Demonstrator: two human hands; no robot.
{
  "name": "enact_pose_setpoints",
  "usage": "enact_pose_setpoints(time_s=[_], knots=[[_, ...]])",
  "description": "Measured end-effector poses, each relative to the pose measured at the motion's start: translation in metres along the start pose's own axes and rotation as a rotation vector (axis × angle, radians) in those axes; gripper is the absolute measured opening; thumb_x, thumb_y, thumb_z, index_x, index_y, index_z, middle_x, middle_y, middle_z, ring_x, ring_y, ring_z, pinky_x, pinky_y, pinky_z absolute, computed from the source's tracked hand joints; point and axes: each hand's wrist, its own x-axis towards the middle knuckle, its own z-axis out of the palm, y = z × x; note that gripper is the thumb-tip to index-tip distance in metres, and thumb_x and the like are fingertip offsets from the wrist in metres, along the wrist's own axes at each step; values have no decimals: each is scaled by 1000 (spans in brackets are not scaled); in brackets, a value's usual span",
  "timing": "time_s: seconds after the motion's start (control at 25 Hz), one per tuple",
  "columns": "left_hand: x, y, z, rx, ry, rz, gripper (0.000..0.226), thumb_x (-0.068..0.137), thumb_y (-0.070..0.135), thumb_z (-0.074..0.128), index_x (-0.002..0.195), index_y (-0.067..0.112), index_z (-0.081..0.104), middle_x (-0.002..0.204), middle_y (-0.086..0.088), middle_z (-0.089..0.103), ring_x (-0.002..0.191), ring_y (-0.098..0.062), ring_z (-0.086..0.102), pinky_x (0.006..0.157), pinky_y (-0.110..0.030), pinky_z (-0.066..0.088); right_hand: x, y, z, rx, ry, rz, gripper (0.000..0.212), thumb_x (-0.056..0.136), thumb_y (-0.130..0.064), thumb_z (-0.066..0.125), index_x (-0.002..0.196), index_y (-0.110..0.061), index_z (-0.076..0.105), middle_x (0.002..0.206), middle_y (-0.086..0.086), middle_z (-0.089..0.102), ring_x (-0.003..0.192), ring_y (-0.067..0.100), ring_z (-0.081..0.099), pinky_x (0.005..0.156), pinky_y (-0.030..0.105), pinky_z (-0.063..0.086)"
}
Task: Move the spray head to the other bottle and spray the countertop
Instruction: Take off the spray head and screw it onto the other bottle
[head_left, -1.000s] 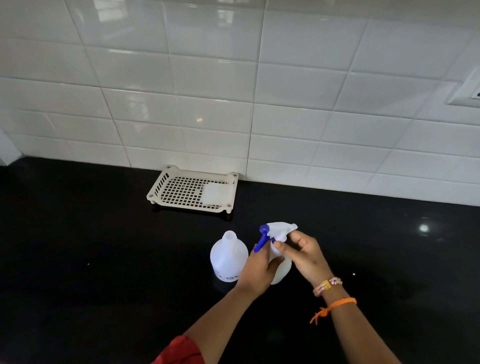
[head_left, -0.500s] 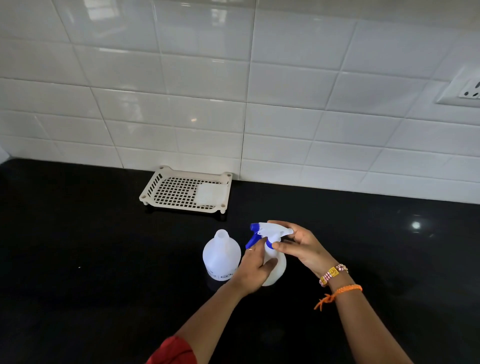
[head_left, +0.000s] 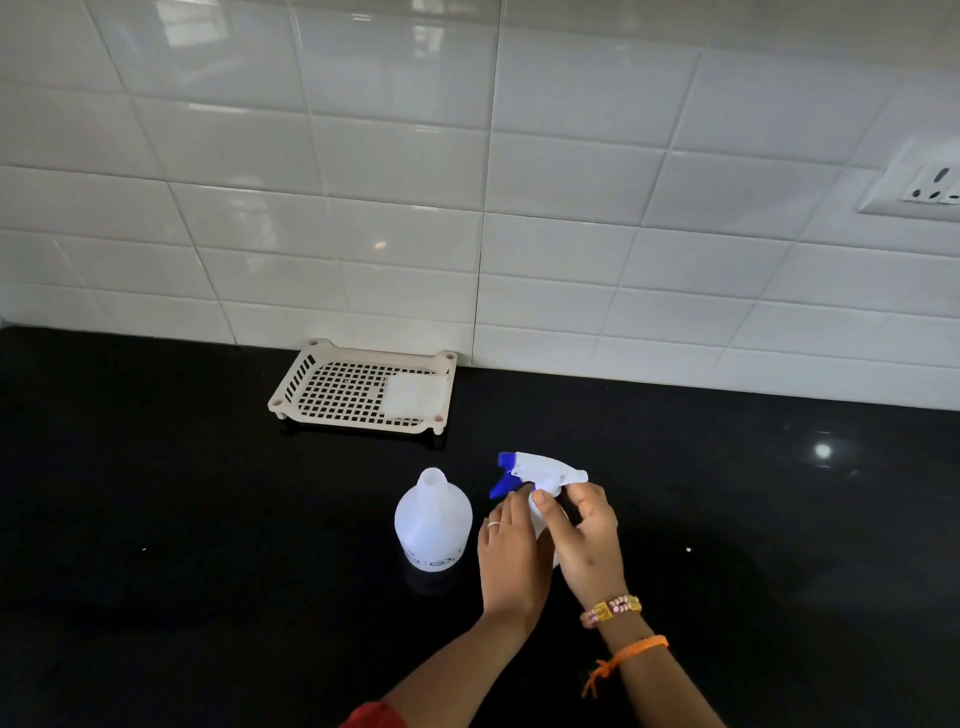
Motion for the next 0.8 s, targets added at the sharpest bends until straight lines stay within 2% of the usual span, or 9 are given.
enact_pose_setpoints(time_s=[0.04,0.12,0.2,0.28,0.36,0.48,0.56,0.68,0.8], knots=[[0,-1,-1,35,-10,-7,44,92,39,44,132,21,40,134,3,51,129,-19,43,109,-34,33,-3,-1,1,4,8,22,14,83,-28,68,74,-29,57,91,-1,55,93,22,55,78,36,48],[1,-4,-6,82,-53,19,56,85,50,33,132,20,40,136,2,50,132,-23,40,111,-38,28,-2,-1,-9,46,-108,43,9,84,-26,68,92,-25,65,105,2,56,102,16,55,81,27,45],[4,-1,-15,38,-129,52,60,82,50,29,133,21,38,140,3,43,136,-21,28,114,-38,17,2,-2,-25,24,-274,45,33,84,-25,67,117,-26,61,119,-5,52,114,3,47,88,18,39],[8,1,-24,-170,-251,108,41,89,32,42,128,20,41,131,6,45,130,-9,29,114,-33,15,7,-2,-35,-28,-392,50,46,84,-26,67,127,-31,53,129,-10,45,121,-4,38,89,15,35],[16,-4,-34,-372,-419,118,31,91,19,47,122,18,46,120,8,50,116,0,40,106,-28,28,13,-3,-37,-67,-462,52,41,84,-28,67,124,-32,55,136,-9,39,122,-5,35,94,16,32],[26,-17,-42,-315,-599,132,35,95,25,48,129,23,42,123,10,53,115,-4,48,99,-23,38,26,-6,-40,-52,-506,62,30,83,-33,67,113,-33,62,131,-6,50,122,6,45,104,31,37],[22,-17,-39,-236,-545,147,39,95,32,47,132,26,40,122,12,53,112,-5,50,94,-18,39,29,-7,-41,-62,-502,48,25,82,-35,67,107,-31,65,121,-5,56,114,9,53,100,35,42],[13,-13,-33,-197,-356,156,40,94,34,48,133,26,41,112,18,53,100,-1,52,76,-3,36,15,-6,-29,-113,-326,30,20,75,-50,62,84,-33,63,110,-5,54,110,13,47,93,34,43],[10,-13,-24,-183,-255,144,36,93,33,50,128,29,45,115,13,61,102,-6,58,79,-11,43,0,2,-13,-249,-94,-25,23,71,-62,48,78,-41,55,104,-9,53,108,5,28,96,34,33]])
